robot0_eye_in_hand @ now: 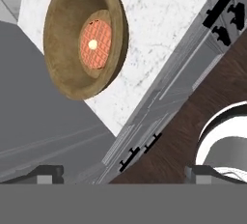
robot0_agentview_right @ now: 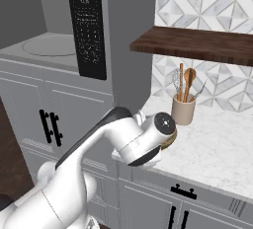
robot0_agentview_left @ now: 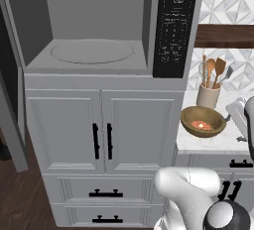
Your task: Open the microwave, place the bowl with waffle inside the microwave, then close the microwave door and turn it on.
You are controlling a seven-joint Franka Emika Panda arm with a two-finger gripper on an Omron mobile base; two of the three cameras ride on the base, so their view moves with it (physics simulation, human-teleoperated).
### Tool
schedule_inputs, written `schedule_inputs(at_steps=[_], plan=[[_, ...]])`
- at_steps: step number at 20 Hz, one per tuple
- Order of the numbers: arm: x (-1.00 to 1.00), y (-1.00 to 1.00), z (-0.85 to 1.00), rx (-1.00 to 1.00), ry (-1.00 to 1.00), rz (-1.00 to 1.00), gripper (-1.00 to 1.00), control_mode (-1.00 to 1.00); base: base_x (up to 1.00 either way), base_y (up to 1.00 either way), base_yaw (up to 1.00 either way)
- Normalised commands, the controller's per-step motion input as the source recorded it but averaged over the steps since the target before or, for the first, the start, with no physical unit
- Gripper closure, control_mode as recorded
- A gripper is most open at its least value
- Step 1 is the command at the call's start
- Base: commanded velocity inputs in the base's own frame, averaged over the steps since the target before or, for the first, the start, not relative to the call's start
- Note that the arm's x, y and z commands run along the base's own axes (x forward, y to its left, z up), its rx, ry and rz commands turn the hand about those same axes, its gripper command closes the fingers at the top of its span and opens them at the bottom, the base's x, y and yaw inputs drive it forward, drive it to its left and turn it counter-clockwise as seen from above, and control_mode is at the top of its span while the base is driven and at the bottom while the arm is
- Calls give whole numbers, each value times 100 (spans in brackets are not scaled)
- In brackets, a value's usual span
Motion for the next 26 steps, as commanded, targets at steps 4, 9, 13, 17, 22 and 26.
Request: schedule_inputs(at_steps=[4,9,13,17,22,26], plan=[[34,-35,-46,0,0,0,-100,-100,0,0,0],[35,-26,-33,0,0,0,-100,-100,0,0,0],[45,-20,-28,0,0,0,-100,-100,0,0,0],[45,-10,-25,0,0,0,-100,-100,0,0,0],[40,-4,-28,-1,0,0,-100,-100,0,0,0],[35,0,-31,-3,0,0,-100,-100,0,0,0]])
